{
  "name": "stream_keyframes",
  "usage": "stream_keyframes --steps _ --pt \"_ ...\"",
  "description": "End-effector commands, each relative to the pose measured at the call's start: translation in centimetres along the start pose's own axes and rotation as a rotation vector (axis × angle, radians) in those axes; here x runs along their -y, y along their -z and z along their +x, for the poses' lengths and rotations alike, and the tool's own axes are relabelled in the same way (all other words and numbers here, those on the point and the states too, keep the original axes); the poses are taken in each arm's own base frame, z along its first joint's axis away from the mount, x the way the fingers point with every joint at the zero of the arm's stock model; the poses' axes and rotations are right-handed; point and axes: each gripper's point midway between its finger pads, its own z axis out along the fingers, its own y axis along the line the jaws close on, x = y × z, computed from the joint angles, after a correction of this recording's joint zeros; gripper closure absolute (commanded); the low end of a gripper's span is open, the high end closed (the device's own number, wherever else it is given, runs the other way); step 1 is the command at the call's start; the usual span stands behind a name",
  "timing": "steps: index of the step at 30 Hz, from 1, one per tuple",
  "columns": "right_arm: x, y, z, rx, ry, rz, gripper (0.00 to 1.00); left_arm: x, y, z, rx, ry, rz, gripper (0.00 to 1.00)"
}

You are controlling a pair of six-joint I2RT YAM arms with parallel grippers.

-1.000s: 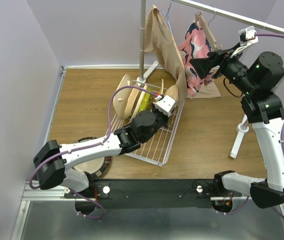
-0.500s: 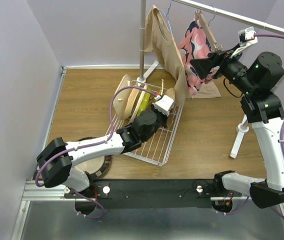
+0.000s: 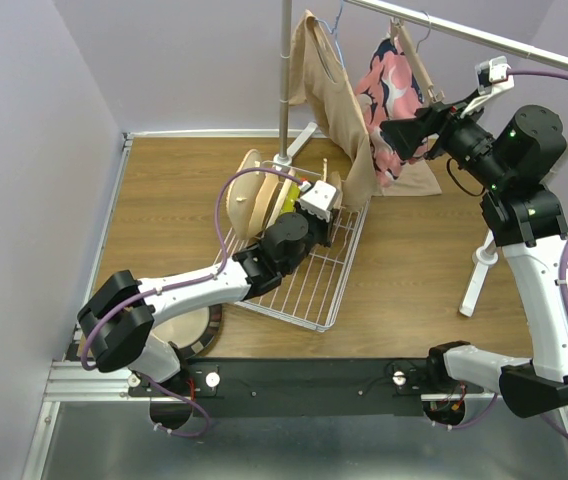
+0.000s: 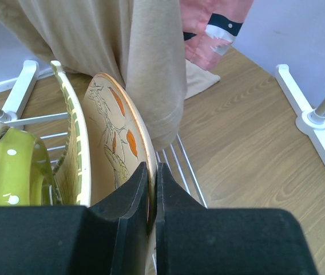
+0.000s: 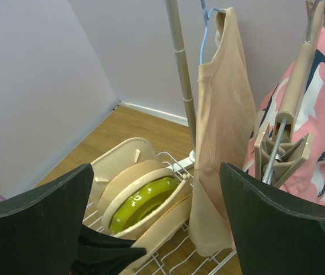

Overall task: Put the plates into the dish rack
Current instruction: Insert the plate into the dish rack

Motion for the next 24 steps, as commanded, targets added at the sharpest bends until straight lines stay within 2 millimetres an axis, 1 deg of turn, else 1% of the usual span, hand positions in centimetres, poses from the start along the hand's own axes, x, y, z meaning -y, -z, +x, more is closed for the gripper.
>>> stream_keyframes --steps 1,3,7,13,21,24 --pt "-0.1 0.5 -0.3 0.014 0.0 -0.007 0.0 0.1 -0.3 -4.8 0.17 0.085 0.025 1.0" --pt "-0.2 0.6 -0.3 0.015 -0.002 -0.009 0.0 -0.3 -0.3 -4.5 0.165 0.084 0.022 1.0" --pt "-0.1 0.6 -0.2 0.013 -0.003 -0.007 0.0 -1.7 -0.5 -3.4 0.143 0.071 0.008 1.0" --pt "-0.1 0.6 -0.1 0.01 -0.01 -0.01 0.0 -2.3 -0.6 -1.9 0.105 0.027 0.005 1.0" --pt "0.0 0.6 0.1 0.005 -0.017 -0.013 0.0 -4.2 -0.2 -1.7 0.103 0.016 -0.088 1.0" --pt "0.0 0.6 0.1 0.003 -0.019 -0.014 0.0 -4.6 0.1 -1.6 0.103 0.028 -0.102 1.0"
